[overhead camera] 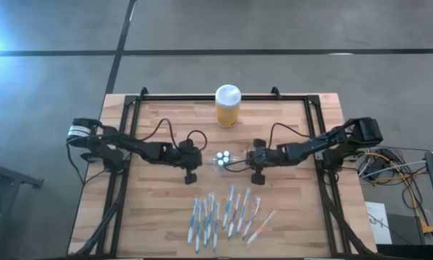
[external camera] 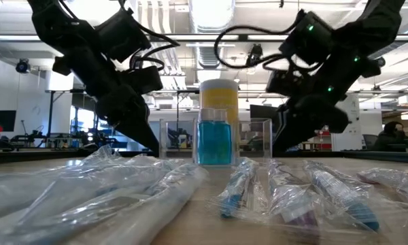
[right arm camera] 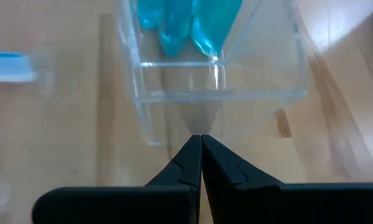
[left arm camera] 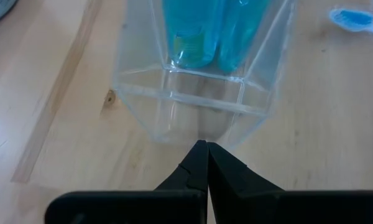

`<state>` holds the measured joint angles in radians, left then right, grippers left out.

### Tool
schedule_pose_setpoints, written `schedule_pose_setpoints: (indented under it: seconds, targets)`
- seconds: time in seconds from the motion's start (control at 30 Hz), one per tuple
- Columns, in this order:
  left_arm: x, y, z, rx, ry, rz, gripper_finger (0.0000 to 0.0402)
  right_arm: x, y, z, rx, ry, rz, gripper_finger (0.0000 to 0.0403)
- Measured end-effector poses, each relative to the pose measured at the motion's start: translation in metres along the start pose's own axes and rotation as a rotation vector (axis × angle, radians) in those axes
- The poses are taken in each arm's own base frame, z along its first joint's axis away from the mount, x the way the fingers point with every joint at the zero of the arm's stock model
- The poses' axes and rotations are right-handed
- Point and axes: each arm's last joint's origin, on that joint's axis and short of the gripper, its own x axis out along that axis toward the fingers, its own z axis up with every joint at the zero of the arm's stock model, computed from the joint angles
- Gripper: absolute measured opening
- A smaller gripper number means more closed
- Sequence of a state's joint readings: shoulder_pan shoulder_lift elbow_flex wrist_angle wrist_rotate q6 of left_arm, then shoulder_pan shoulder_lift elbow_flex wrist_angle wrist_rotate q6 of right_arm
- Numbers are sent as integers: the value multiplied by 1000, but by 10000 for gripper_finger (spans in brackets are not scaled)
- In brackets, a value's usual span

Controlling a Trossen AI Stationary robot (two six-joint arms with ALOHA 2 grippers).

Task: Pick & Place toothbrushing station
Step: Adjust the transparent organizer

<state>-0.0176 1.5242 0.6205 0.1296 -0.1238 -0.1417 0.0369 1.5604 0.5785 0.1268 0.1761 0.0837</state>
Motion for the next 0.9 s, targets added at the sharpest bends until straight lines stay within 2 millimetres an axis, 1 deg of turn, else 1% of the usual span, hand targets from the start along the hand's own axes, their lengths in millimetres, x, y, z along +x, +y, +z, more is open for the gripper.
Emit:
schedule_pose_setpoints:
  seconds: [0.1, 0.23, 0.47, 0.9]
  targets:
    - [1, 1, 0, -3, 2, 4, 3, 6, -5, -1, 18, 4, -20, 8]
    - [1, 2, 0, 2, 1, 4, 3, 7, -9, -1, 38, 1, -32, 8]
    - [1, 5, 0, -3, 2, 14, 3, 7, -7, -1, 36, 2, 11, 8]
    - [1, 7, 0, -8, 6, 30, 3, 9, -7, -2, 37, 7, 20, 8]
